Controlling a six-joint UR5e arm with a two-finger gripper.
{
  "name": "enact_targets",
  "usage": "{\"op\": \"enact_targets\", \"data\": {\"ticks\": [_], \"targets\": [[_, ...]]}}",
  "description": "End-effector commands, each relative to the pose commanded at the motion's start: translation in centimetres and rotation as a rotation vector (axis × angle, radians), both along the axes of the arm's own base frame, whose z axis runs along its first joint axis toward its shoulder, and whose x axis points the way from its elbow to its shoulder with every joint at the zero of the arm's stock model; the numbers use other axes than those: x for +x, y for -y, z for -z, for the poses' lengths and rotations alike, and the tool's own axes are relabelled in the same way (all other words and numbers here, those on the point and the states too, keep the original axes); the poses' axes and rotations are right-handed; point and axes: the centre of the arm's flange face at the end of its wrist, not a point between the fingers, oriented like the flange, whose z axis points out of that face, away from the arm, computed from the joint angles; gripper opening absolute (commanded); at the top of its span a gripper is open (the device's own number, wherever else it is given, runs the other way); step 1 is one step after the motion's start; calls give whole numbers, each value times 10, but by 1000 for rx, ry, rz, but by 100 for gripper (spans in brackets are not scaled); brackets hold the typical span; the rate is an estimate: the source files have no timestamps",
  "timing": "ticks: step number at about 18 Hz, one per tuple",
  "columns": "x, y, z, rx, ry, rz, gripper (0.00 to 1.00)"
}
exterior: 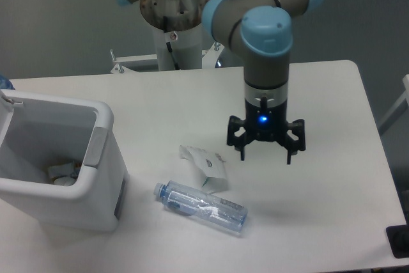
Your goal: Open the trash can
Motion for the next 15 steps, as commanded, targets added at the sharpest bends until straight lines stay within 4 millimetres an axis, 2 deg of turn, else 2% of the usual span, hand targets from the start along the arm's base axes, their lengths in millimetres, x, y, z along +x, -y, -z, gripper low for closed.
{"op": "enact_targets", "data": {"ticks": [1, 3, 6, 15], "targets": [[1, 4, 8, -31, -4, 24, 100], [-4, 14, 12, -78, -27, 59, 100], [-3, 15, 19, -91, -22, 78, 100], [-2, 16, 23, -97, -14, 76, 100]]}}
